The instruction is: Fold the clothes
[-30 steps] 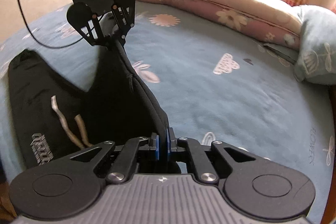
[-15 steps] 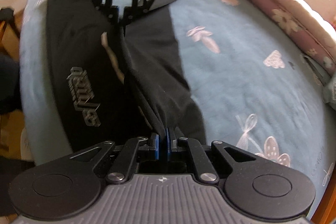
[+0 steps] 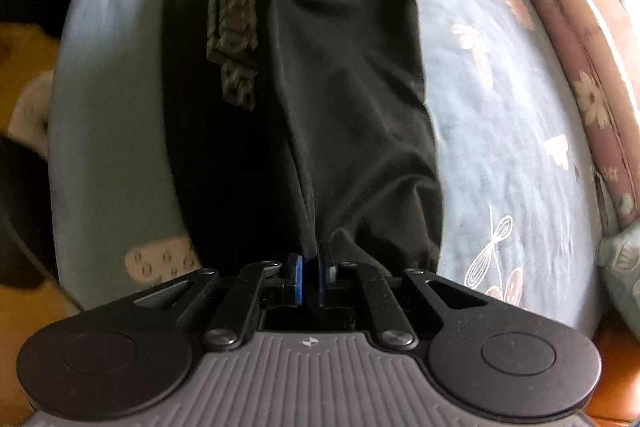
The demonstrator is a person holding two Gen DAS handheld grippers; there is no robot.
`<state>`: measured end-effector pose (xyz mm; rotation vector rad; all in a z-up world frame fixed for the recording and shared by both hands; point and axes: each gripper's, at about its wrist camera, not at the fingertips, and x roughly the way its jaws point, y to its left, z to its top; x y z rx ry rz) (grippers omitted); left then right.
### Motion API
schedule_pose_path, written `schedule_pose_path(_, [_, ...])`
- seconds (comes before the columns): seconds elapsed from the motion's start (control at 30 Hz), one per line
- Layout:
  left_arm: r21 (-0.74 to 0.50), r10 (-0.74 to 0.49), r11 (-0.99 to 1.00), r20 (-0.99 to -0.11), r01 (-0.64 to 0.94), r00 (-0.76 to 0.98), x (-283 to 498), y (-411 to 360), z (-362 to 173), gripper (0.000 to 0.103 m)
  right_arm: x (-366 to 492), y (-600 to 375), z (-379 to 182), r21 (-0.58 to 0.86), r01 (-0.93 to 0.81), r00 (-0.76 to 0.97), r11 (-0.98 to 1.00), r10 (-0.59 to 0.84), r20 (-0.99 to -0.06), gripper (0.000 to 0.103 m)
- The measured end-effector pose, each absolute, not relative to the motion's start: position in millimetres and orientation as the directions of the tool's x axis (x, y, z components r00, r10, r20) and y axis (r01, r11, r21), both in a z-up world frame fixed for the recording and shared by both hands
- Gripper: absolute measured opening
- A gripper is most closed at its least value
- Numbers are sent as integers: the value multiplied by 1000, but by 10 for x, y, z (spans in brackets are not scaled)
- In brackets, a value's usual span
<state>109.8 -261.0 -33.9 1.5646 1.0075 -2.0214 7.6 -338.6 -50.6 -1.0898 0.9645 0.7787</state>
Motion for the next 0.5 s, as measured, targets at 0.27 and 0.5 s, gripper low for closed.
schedule_pose_path(0.27, [-329, 135, -665, -936, 671, -325, 997, -2627, -414, 6, -171, -3324, -777, -461, -869, 466, 179, -15, -885, 9])
schedule_pose_path(0.5, [-346, 144, -649, -930, 678, -337, 989, -2555, -445, 6, -332, -3152, -712, -464, -865, 471, 191, -6, -882, 9])
